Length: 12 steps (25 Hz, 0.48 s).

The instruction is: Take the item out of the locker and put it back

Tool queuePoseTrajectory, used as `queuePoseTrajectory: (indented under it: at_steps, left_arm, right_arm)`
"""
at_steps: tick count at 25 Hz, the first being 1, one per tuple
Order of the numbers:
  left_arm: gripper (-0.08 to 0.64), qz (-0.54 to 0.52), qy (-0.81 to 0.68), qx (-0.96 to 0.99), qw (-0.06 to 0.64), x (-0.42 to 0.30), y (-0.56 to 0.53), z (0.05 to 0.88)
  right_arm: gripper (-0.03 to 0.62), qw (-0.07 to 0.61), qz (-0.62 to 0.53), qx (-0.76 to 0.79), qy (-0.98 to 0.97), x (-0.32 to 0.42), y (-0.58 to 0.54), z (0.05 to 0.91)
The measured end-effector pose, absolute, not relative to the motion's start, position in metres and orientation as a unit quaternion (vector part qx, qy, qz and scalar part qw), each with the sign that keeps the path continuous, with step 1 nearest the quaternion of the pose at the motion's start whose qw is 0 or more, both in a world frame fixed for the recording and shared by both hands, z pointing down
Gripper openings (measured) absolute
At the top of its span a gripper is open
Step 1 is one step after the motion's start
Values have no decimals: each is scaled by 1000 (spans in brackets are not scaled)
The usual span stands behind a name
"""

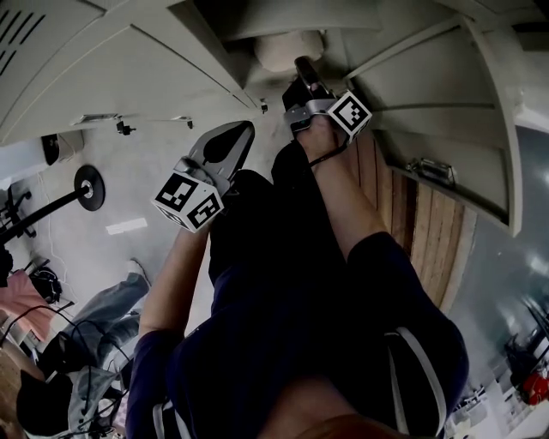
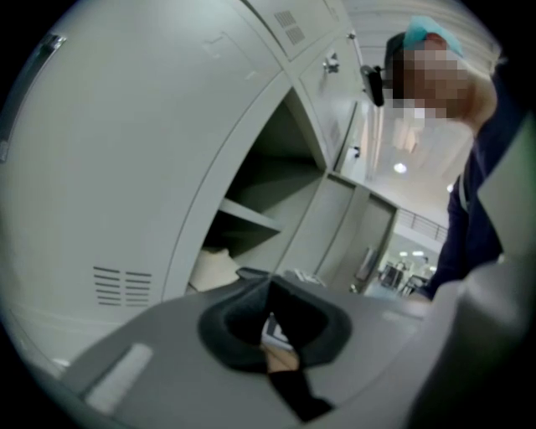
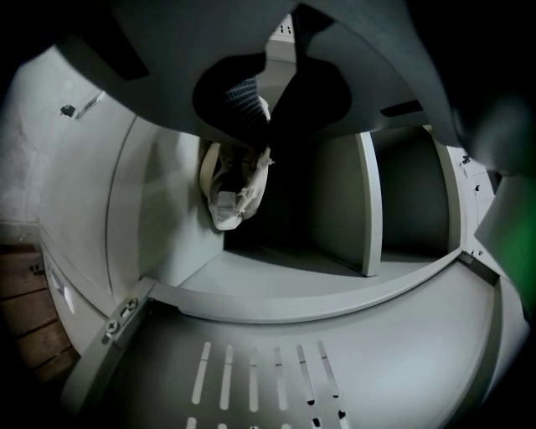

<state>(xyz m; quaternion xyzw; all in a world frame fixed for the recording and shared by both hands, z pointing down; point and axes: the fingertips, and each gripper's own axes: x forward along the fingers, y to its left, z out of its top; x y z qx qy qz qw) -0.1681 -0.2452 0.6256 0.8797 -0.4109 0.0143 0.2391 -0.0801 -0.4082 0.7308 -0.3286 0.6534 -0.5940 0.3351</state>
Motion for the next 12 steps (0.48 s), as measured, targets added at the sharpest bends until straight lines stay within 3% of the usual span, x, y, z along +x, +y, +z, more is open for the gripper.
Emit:
queuePoseTrajectory:
  at_steps: [12]
  left_arm:
    - [3,32,-397,881,256,-164,-244,596]
  right_arm:
    - [18,276,-637,-370,617,-82,-417,744]
